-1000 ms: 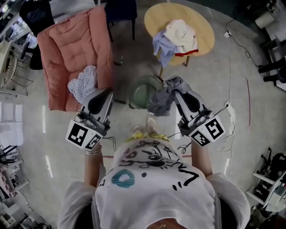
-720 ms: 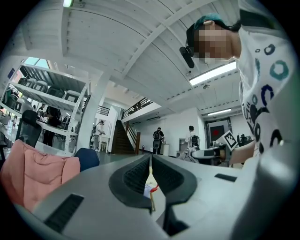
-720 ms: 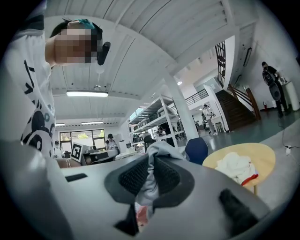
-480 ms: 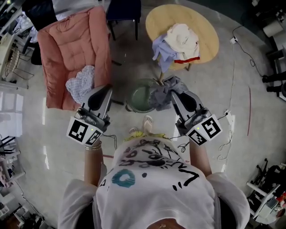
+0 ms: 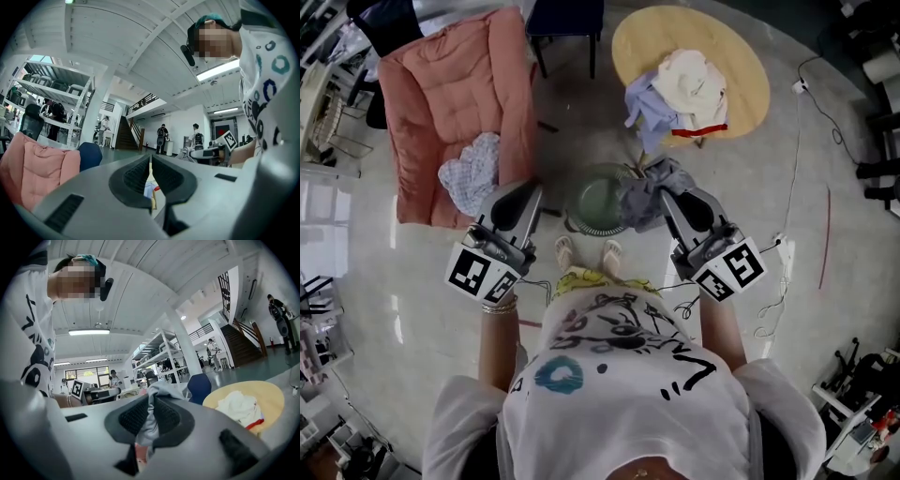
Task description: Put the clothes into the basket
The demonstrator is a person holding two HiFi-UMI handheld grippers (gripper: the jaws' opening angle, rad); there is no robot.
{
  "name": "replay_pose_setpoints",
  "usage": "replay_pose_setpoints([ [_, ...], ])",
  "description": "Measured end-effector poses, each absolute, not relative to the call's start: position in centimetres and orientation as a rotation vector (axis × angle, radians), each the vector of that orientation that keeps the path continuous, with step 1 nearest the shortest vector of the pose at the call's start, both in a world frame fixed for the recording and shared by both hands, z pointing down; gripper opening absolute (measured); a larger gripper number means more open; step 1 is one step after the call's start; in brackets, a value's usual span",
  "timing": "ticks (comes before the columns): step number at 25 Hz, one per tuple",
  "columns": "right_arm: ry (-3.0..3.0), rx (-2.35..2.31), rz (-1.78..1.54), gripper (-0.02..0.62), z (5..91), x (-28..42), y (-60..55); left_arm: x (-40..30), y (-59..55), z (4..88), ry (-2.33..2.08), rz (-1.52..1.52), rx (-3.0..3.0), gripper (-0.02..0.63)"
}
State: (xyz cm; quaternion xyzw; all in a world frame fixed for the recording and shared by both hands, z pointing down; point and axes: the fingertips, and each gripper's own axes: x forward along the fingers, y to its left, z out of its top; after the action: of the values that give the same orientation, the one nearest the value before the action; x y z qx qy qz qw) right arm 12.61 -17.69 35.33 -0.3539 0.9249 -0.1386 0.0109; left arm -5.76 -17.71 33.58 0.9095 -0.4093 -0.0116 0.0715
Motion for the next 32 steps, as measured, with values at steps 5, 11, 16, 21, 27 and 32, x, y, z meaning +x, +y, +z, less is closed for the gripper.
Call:
replay_pose_setpoints([
  [5,2.886,-1.168,-0.43,0.046,35.8,11.1,-18.2,-7.3,-19.3,33.7,-1.163,-0.029,2.746,0.028],
  [11,2.848,-1.304,-0.412,0.044,36.8,8.5,-18.9,-10.3,-21.3,34.2,-1.049,-0.022,2.775,0.028],
  [16,2.787,-1.438,-0.417,0.046,38.1,6.2,-19.7,-12.9,-22.1,35.7,-0.955,0.01,2.79,0.028],
  [21,2.783,-1.469,-0.439,0.044,39.8,3.8,-20.0,-14.5,-22.0,38.4,-0.907,0.05,2.775,0.028],
  [27,2.849,-1.425,-0.487,0.044,43.6,1.9,-21.0,-14.6,-22.0,42.5,-0.95,0.066,2.716,0.028],
  [32,2.938,-1.37,-0.538,0.046,48.0,1.8,-21.7,-13.8,-22.4,45.8,-1.003,0.073,2.672,0.028],
])
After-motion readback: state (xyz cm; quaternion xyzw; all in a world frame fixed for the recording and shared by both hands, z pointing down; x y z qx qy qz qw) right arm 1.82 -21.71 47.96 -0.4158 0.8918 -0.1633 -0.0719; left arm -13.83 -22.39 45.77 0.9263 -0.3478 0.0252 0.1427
